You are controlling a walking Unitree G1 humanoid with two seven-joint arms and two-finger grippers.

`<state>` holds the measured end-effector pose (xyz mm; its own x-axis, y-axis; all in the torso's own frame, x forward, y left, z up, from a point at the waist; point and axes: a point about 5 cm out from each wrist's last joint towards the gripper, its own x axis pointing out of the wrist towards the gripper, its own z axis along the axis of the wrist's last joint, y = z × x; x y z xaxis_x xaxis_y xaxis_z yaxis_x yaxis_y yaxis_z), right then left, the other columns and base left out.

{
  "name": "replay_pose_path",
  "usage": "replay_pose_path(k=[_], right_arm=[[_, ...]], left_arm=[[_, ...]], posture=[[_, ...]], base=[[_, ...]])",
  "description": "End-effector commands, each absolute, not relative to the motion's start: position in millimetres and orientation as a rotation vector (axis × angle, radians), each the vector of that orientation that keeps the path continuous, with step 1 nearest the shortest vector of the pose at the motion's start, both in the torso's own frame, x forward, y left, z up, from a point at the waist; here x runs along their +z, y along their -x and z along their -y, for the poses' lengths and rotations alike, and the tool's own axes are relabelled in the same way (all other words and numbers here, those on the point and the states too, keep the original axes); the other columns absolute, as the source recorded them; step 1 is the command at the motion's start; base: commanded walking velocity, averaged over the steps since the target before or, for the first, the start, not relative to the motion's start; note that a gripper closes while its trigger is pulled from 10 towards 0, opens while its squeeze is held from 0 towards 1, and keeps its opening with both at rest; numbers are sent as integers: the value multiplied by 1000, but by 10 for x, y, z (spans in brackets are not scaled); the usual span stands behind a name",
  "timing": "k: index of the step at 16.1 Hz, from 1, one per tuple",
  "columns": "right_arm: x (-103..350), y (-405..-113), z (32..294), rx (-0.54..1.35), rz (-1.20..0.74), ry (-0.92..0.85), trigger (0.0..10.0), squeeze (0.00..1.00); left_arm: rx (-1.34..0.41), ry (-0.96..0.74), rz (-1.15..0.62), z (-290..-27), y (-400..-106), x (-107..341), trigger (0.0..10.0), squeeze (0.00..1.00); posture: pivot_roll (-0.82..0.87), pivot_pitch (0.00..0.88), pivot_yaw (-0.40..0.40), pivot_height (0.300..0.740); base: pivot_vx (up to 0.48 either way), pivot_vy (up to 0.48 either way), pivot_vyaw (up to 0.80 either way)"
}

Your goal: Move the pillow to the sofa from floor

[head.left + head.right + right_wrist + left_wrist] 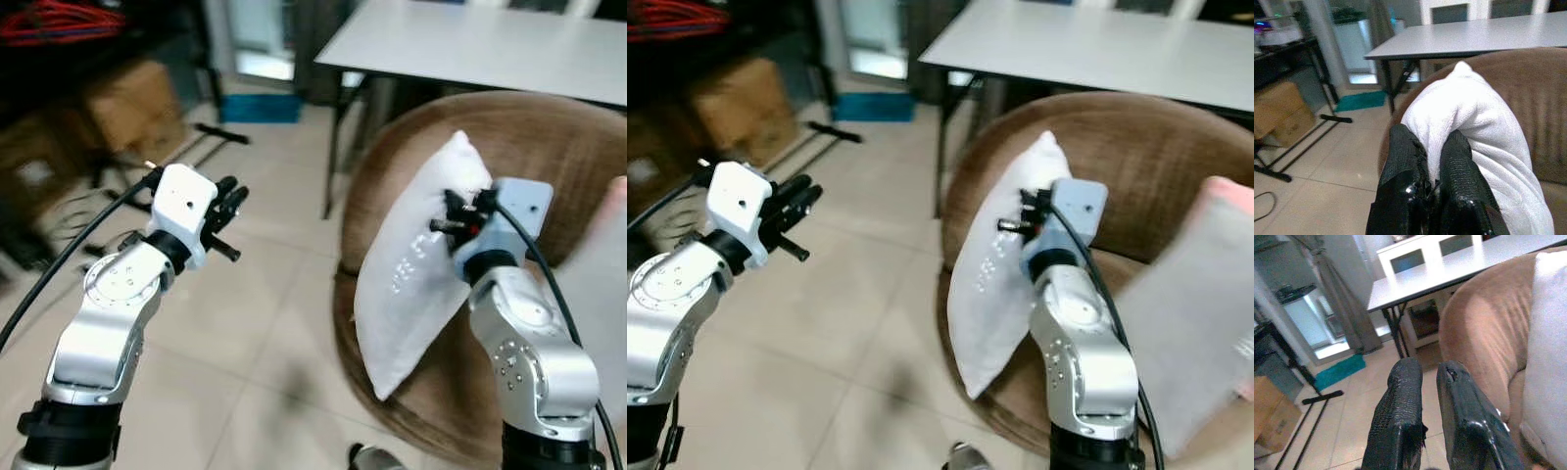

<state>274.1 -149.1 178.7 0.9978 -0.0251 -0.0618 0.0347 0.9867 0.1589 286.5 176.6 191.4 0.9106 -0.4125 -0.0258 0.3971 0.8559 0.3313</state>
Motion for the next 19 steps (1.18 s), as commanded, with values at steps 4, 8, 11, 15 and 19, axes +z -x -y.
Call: replay_pose_path(k=[4,8,11,15,19], right_arm=[[1880,-2743,1427,-8,-8,-170,10000,0],[1888,-2737,1403,14,9,-149,10000,0],[1874,-2735,1392,21,-8,-158,10000,0],[1871,-2749,1393,24,-12,-162,10000,0],[1860,-2764,1406,28,-20,-136,10000,0]], left_arm=[[-437,-341,49,-1782,-2856,1935,10000,0],[-417,-357,48,-1793,-2854,1923,10000,0],[-421,-353,38,-1802,-2858,1911,10000,0],[-410,-349,38,-1804,-2871,1910,10000,0],[-396,-298,-6,-1832,-2850,1804,10000,0]], posture=[[-118,0,52,740],[-117,0,54,740],[-117,0,53,740],[-118,0,52,740],[-122,0,54,740]], base=[[242,0,-780],[0,0,-392],[0,246,-267],[0,360,-800],[0,0,0]])
